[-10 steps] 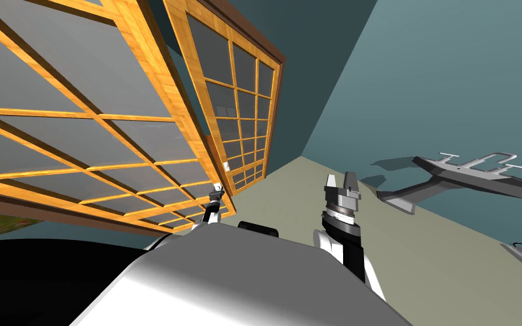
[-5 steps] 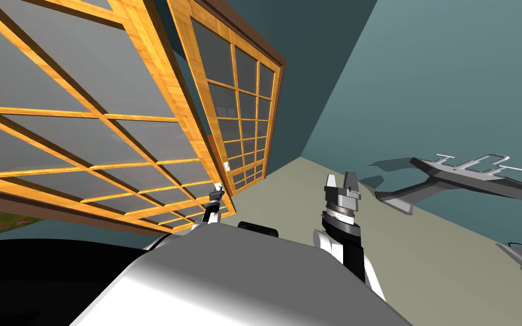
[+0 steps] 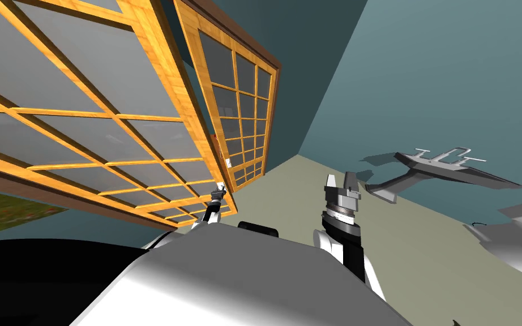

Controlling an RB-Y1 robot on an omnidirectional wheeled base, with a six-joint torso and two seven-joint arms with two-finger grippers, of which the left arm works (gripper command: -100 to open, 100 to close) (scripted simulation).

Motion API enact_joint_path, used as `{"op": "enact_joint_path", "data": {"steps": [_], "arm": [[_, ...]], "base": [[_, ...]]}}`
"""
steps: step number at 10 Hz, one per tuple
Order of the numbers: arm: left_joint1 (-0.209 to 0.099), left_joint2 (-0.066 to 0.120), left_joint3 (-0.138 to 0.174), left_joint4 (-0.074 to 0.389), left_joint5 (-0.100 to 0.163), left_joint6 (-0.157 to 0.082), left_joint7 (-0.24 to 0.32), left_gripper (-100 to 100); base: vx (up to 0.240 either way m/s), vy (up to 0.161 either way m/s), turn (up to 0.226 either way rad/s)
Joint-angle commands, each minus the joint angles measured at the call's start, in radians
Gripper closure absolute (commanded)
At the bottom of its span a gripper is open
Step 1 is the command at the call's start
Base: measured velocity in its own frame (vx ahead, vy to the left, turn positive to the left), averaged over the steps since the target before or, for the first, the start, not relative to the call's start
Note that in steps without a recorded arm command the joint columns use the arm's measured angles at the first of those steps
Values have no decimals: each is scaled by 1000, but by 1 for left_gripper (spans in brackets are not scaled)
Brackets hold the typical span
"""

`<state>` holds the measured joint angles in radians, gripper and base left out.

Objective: Pull the door open

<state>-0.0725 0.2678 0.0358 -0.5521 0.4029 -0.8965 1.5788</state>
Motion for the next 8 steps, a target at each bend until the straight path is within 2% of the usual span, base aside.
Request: {"op": "enact_joint_path", "data": {"steps": [1, 2, 3, 5, 6, 7, 8], "arm": [[19, -2, -8, -38, -5, 18, 1, 100], [19, -2, -8, -38, -5, 18, 1, 100], [21, 4, -28, -45, -18, 20, 19, 100], [23, 9, -47, -50, -30, 21, 35, 100], [27, 8, -38, -61, -24, 28, 26, 100], [36, 16, -57, -65, -36, 24, 45, 100], [37, 19, -62, -66, -39, 22, 50, 100]], "base": [[-186, -9, -38], [-76, -4, 8], [-144, 25, -46], [-211, 21, -65], [-93, 15, -32], [-165, -12, -84], [-220, -2, -87]]}}
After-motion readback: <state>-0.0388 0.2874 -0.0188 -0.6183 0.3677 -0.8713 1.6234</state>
